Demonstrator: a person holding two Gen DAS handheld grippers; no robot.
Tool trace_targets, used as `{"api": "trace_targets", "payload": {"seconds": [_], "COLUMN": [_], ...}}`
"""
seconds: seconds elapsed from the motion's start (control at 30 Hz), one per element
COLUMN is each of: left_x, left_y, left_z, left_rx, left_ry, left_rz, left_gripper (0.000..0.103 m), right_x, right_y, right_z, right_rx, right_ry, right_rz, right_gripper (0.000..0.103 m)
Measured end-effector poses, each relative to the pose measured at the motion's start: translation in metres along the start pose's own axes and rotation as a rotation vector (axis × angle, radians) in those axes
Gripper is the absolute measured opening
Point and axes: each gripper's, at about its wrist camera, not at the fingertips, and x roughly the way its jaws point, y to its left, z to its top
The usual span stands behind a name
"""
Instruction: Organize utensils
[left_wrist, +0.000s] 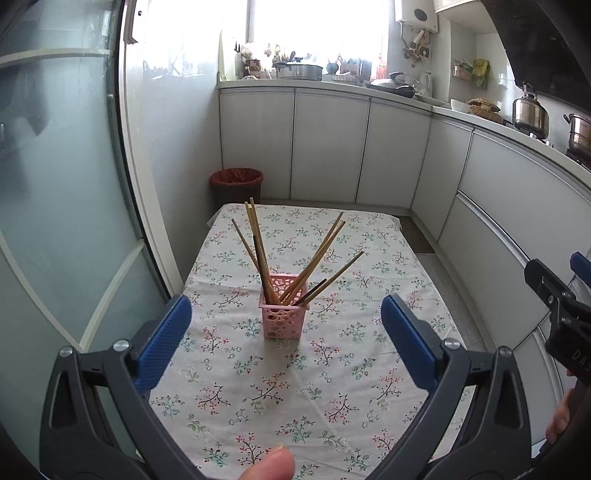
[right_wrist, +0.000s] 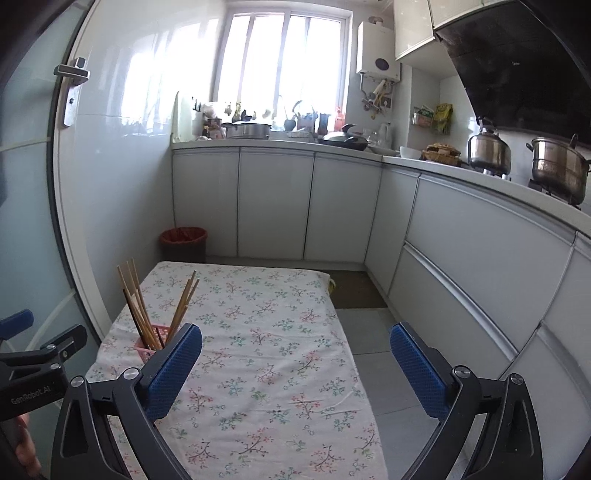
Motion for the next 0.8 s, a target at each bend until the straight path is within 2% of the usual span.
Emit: {"api": "trace_targets", "payload": {"seconds": [0.2,0.8], "left_x": [-0.01,-0.02], "left_y": [0.001,0.004], "left_z": [0.0,0.003], "left_rx": [-0.014,-0.036], "left_ry": [-0.016,-0.071], "left_rz": [0.019,0.066], "left_gripper": [0.102,0.102], "right_x": [-0.011,-0.012], "right_y": [0.001,0.008], "right_z": [0.003,0.0], "right_rx": [0.029,0.021], "right_ry": [0.001,-0.003], "right_rz": [0.05,0.059], "right_gripper": [0.103,0.103]}}
